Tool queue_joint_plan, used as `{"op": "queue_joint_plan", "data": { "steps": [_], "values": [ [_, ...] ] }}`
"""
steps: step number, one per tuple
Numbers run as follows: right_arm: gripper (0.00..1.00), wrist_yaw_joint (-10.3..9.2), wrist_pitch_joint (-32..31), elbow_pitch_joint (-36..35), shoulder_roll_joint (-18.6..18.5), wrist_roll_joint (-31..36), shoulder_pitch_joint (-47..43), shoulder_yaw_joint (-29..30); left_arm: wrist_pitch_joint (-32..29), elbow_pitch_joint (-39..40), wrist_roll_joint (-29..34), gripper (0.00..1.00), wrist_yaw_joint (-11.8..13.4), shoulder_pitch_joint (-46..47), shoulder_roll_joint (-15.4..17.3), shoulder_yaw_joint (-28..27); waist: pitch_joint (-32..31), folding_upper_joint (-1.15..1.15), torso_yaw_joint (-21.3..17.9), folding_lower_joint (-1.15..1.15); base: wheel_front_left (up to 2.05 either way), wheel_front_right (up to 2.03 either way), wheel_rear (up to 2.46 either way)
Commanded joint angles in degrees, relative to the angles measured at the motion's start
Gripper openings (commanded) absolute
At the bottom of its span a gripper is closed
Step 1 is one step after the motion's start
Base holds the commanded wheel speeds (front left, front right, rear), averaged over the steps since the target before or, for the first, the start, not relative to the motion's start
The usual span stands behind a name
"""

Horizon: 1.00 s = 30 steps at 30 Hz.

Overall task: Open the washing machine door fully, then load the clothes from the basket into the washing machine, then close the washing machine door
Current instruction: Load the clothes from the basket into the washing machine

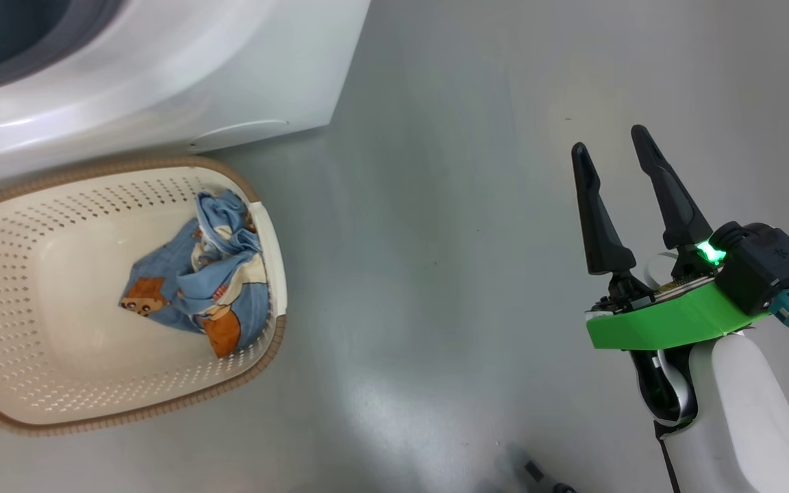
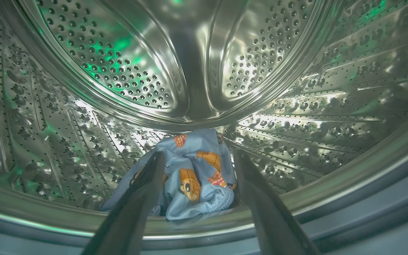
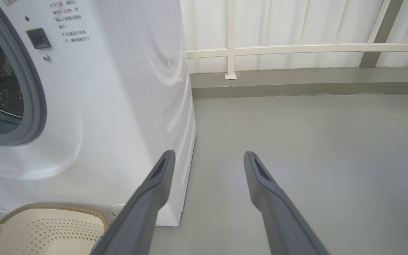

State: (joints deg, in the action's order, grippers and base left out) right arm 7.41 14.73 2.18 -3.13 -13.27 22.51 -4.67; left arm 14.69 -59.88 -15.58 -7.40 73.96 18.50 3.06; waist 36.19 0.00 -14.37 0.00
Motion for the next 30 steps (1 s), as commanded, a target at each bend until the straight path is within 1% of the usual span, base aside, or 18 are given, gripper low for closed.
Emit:
{"op": "queue_joint_plan", "data": {
  "steps": [1, 7, 12, 21, 22, 26, 30],
  "values": [
    [1.0, 0.08, 0.27, -1.17, 0.14, 0.34, -1.09, -0.82, 0.3, 1.93, -0.44, 1.0, -0.09, -2.03, 2.18, -0.72, -0.53, 0.0, 0.43, 0.0, 0.0, 0.0, 0.0],
    [1.0, 0.08, 0.27, -1.1, -0.83, 0.57, -1.49, -0.47, 0.3, 8.6, -2.21, 1.0, -0.09, -9.87, 0.36, -3.41, -2.15, 0.0, 1.43, 0.0, 0.0, 0.0, 0.0],
    [1.0, 0.08, 0.27, -1.1, -1.83, 0.72, -2.36, 0.26, 0.3, 15.69, -1.91, 1.0, -0.09, -18.24, -1.85, -6.28, -4.0, 0.0, 2.54, 0.0, 0.0, 0.0, 0.0],
    [1.0, 0.08, 0.27, -0.97, -3.48, 0.9, -4.65, 1.79, 0.3, 28.86, 1.76, 1.0, -0.09, -32.78, -6.8, -11.68, -7.5, 0.0, 4.63, 0.0, 0.0, 0.0, 0.0],
    [1.0, 0.08, 0.27, -0.97, -3.48, 0.9, -4.65, 1.79, 0.3, 28.86, 1.76, 1.0, -0.09, -32.78, -6.8, -11.68, -7.5, 0.0, 4.63, 0.0, 0.0, 0.0, 0.0],
    [1.0, 0.08, 0.27, -0.62, -4.18, 1.04, -6.2, 2.13, 0.3, 33.04, 3.06, 1.0, -0.09, -39.24, -8.62, -13.02, -9.92, 0.0, 5.35, 0.0, 0.0, 0.0, 0.0],
    [1.0, 0.08, 0.27, -0.61, -4.69, 1.11, -7.47, 2.7, 0.3, 36.39, 3.35, 1.0, -0.09, -44.52, -9.59, -14.09, -12.02, 0.0, 5.89, 0.0, 0.0, 0.0, 0.0]
  ]
}}
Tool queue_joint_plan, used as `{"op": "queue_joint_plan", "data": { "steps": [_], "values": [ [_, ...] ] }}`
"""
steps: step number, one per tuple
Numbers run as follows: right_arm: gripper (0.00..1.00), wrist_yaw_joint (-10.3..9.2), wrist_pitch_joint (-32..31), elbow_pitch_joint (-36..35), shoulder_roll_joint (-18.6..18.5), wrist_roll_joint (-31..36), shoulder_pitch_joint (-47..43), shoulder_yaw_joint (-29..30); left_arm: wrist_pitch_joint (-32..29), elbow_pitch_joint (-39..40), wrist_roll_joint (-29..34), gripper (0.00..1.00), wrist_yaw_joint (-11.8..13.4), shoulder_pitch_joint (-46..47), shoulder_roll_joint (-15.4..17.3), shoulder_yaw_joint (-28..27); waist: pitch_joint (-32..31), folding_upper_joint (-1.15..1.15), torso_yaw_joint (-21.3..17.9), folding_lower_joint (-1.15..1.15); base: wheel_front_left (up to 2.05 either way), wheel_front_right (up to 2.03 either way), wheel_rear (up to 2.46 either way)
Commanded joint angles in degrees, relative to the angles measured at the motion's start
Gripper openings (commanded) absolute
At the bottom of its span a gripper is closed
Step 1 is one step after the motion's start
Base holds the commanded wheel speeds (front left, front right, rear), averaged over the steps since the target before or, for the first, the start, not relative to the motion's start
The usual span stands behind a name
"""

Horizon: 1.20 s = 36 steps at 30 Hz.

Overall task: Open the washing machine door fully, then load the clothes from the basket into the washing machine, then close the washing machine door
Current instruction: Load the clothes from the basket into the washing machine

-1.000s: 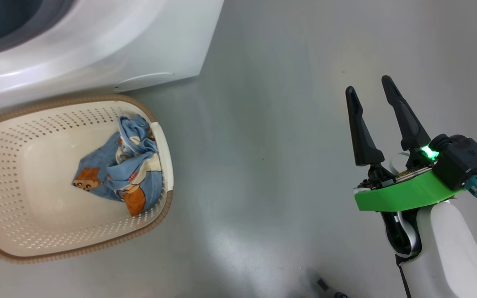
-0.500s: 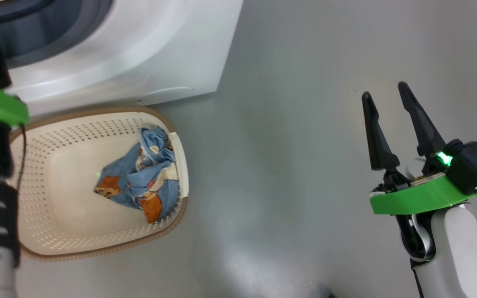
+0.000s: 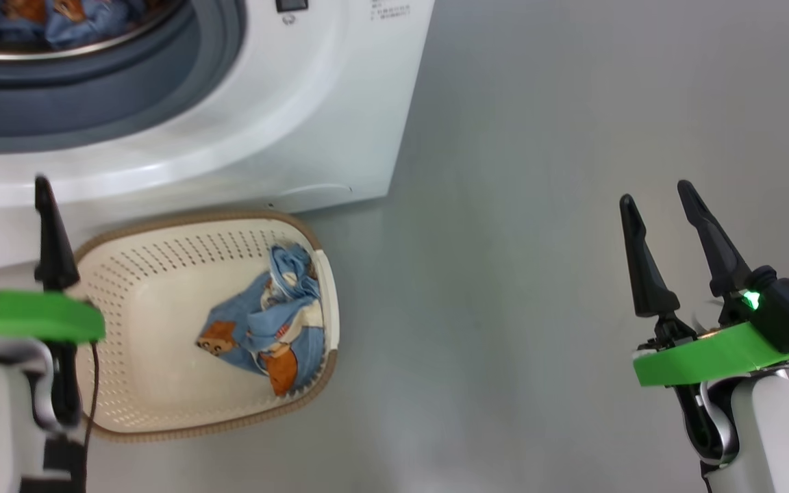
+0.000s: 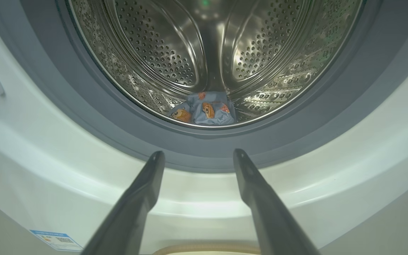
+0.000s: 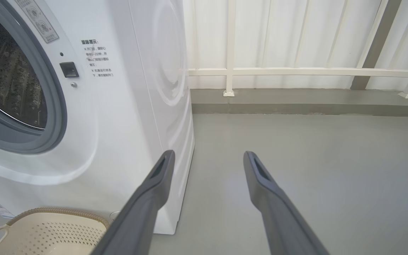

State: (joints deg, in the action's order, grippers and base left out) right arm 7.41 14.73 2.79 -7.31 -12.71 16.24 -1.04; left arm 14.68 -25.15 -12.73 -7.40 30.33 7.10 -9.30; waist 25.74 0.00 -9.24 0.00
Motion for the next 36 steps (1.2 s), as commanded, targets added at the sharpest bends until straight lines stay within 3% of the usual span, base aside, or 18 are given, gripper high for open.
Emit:
{"op": "queue_joint_plan", "data": {
  "steps": [1, 16, 36],
  "values": [
    [1.0, 0.08, 0.27, -1.13, -0.65, 0.57, -1.52, -0.88, 0.32, 2.33, 0.49, 1.0, -0.09, -2.14, 1.6, -1.88, -2.18, 0.0, 0.89, 0.0, 0.0, 0.0, 0.0],
    [1.0, 0.08, 0.27, 0.2, -2.65, 0.44, -9.96, 0.4, 0.32, 8.67, 0.91, 1.0, -0.09, -19.67, -2.31, -1.41, -13.42, 0.0, 3.64, 0.0, 0.0, 0.0, 0.0],
    [1.0, 0.08, 0.27, -0.3, -2.88, 0.8, -19.62, 4.24, 0.32, 15.29, 0.75, 1.0, -0.09, -33.39, -3.58, -1.73, -22.24, 0.0, 5.77, 0.0, 0.0, 0.0, 0.0]
  ]
}}
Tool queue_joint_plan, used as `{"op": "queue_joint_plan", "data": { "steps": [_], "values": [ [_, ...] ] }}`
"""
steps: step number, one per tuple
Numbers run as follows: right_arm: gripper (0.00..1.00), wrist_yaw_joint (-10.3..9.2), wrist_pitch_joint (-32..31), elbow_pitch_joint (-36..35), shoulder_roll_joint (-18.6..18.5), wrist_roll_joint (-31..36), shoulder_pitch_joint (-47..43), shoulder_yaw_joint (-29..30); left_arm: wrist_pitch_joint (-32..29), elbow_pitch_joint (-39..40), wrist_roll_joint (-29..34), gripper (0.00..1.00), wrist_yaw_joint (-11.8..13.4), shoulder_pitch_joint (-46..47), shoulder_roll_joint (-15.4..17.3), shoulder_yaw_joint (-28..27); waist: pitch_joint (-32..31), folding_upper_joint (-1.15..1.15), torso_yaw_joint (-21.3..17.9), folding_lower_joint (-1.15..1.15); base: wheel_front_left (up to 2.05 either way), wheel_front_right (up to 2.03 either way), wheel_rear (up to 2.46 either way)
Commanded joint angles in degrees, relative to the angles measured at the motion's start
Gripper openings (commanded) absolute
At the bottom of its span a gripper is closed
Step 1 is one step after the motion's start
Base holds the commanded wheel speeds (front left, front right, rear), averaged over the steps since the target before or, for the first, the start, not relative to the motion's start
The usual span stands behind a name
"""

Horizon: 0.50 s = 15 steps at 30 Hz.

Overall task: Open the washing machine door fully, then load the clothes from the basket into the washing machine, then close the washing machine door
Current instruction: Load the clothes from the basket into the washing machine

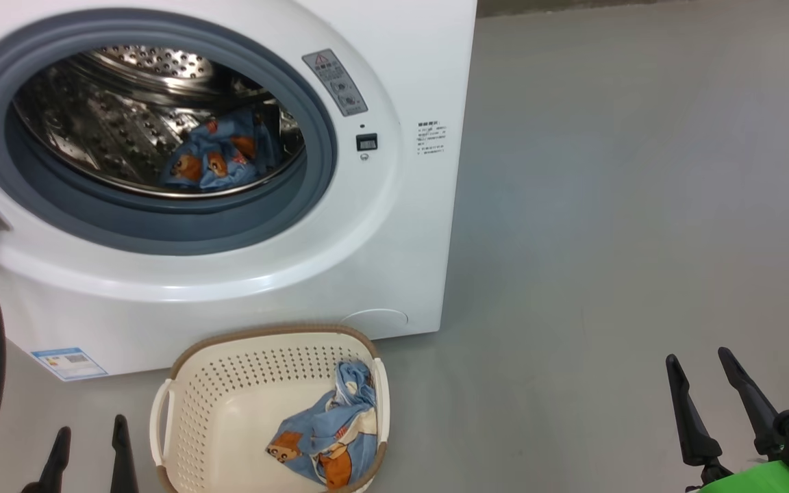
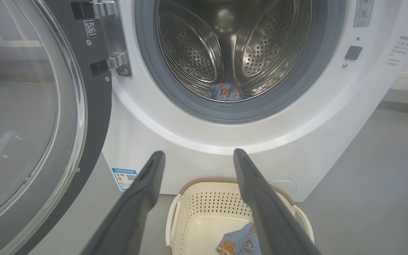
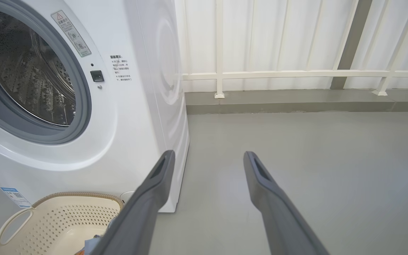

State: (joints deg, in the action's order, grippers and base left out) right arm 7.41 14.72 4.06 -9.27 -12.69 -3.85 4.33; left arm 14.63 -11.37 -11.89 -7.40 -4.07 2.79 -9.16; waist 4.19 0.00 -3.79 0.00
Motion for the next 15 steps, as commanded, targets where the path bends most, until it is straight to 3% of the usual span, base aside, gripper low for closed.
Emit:
{"op": "queue_joint_plan", "data": {
  "steps": [1, 15],
  "values": [
    [1.0, 0.08, 0.28, -1.67, -0.89, 0.81, 0.2, -1.03, 0.37, 1.8, -0.14, 1.0, -0.09, 0.54, 0.69, -1.94, -0.81, 0.0, 0.32, 0.0, 0.0, 0.0, 0.0],
    [1.0, 0.08, 0.28, -2.35, -0.73, 0.92, -0.75, -1.08, 0.37, 3.47, -0.27, 1.0, -0.09, -1.15, 0.28, -2.05, -0.86, 0.0, 0.08, 0.0, 0.0, 0.0, 0.0]
  ]
}}
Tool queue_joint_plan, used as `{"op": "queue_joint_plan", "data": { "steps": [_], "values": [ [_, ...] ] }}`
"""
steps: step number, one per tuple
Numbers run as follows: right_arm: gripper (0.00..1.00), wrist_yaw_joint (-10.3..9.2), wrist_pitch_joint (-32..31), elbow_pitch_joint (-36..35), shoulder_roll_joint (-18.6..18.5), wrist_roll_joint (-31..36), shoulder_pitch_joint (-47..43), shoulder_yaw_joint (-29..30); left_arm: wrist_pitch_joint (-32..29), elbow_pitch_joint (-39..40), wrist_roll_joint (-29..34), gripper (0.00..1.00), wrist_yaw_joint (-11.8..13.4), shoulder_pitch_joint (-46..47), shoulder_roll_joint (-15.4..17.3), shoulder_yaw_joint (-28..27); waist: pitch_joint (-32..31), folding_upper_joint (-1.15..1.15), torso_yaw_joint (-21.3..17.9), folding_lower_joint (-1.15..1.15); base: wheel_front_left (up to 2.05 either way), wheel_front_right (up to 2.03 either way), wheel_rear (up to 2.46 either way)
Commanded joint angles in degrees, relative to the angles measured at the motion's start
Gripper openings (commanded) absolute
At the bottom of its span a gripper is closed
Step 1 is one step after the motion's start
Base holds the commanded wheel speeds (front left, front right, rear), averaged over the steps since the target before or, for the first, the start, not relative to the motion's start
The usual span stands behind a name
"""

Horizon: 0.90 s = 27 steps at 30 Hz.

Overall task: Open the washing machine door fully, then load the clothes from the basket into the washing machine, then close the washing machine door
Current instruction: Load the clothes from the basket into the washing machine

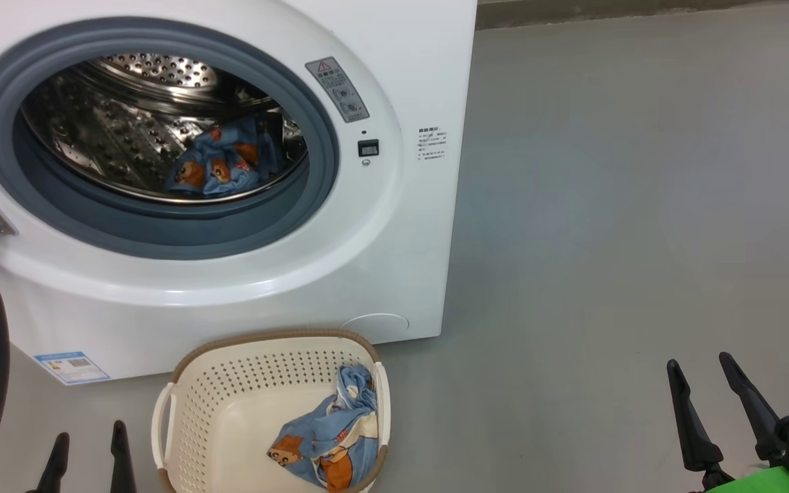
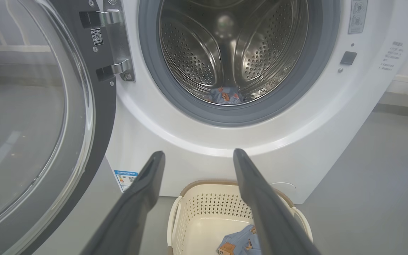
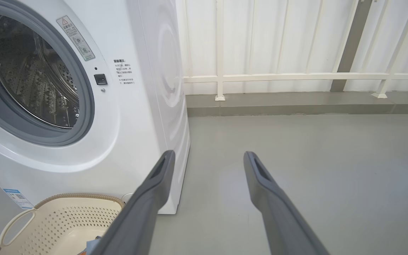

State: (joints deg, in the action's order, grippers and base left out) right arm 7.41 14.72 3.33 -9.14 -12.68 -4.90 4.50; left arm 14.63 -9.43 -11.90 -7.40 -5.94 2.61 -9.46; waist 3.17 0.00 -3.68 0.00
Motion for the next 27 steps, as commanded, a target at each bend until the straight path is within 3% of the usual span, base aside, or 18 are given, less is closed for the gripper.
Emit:
{"op": "queue_joint_plan", "data": {
  "steps": [1, 14, 27],
  "values": [
    [1.0, 0.08, 0.28, -1.7, -0.86, 0.9, 0.38, -1.27, 0.37, 1.45, -0.27, 1.0, -0.09, 0.8, 0.44, -1.67, 0.39, 0.0, -0.04, 0.0, 0.0, 0.0, 0.0],
    [1.0, 0.08, 0.28, -2.13, 0.35, 0.83, 5.02, -1.41, 0.37, -3.42, -1.94, 1.0, -0.09, 5.67, 0.35, 1.26, 7.0, 0.0, -0.6, 0.0, 0.0, 0.0, 0.0],
    [1.0, 0.08, 0.28, -2.68, 2.28, 0.68, 11.55, -1.44, 0.37, -17.5, -6.98, 1.0, -0.09, 17.42, 3.48, 12.07, 16.89, 0.0, -2.79, 0.0, 0.0, 0.0, 0.0]
  ]
}}
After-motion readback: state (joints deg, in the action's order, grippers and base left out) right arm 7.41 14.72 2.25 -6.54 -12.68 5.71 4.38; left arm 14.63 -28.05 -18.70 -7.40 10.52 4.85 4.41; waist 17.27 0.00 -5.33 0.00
